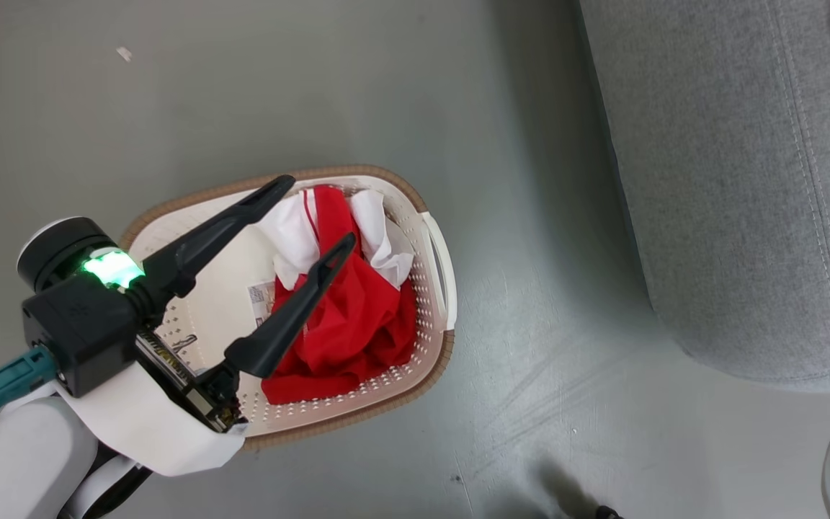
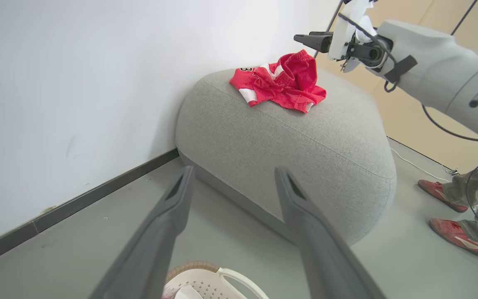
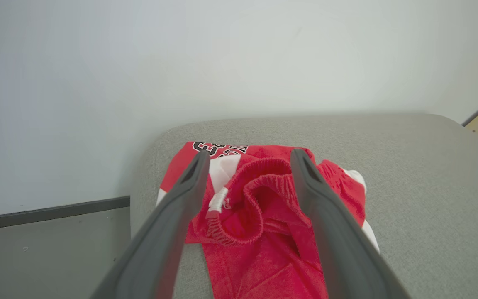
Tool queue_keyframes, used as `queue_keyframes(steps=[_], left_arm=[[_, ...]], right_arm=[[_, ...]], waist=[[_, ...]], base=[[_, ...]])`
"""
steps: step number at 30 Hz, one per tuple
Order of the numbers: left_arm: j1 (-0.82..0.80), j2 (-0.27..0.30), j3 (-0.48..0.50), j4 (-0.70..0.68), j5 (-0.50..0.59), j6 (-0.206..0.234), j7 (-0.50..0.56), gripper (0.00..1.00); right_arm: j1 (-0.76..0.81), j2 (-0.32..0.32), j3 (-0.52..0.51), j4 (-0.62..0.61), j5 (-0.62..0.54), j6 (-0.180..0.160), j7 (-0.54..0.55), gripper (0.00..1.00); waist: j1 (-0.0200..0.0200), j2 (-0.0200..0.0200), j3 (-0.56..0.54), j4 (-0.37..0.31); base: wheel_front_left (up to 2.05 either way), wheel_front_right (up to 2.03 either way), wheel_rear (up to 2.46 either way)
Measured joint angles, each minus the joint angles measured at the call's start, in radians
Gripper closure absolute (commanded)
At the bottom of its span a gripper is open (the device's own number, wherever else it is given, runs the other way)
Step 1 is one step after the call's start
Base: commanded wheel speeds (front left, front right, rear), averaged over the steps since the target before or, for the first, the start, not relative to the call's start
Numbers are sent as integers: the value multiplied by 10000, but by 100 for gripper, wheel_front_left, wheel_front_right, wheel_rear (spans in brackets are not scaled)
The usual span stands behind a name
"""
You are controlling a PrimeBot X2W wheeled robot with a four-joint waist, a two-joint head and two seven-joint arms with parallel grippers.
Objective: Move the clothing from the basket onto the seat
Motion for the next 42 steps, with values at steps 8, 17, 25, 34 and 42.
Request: queue_keyframes(steps=[8, 17, 25, 34, 42], left_arm=[[87, -343, 259, 570, -182, 98, -631, 0], [741, -694, 844, 1505, -449, 506, -1486, 0], [1575, -786, 1360, 2487, -759, 817, -2029, 0], [2197, -1055, 1737, 3145, -993, 989, -2186, 0], [2822, -1290, 2094, 3607, -1011, 1081, -2305, 0]], right_arm=[[294, -29, 1799, 405, 1289, 0, -63, 0], [1114, -88, 2917, 709, 2201, 0, -355, 0], [2131, -115, 3967, 966, 2460, -2, -1018, 0], [3099, -153, 5271, 1081, 2901, -2, -1948, 0], [4012, -157, 6132, 1139, 3206, -2, -2715, 0]], waist=[[0, 0, -598, 290], [0, 0, -1414, 719], [0, 0, -2383, 1124], [0, 0, -3396, 1486], [0, 0, -4314, 1762]], base=[[0, 0, 0], [0, 0, 0], [0, 0, 0], [0, 0, 0], [0, 0, 0]])
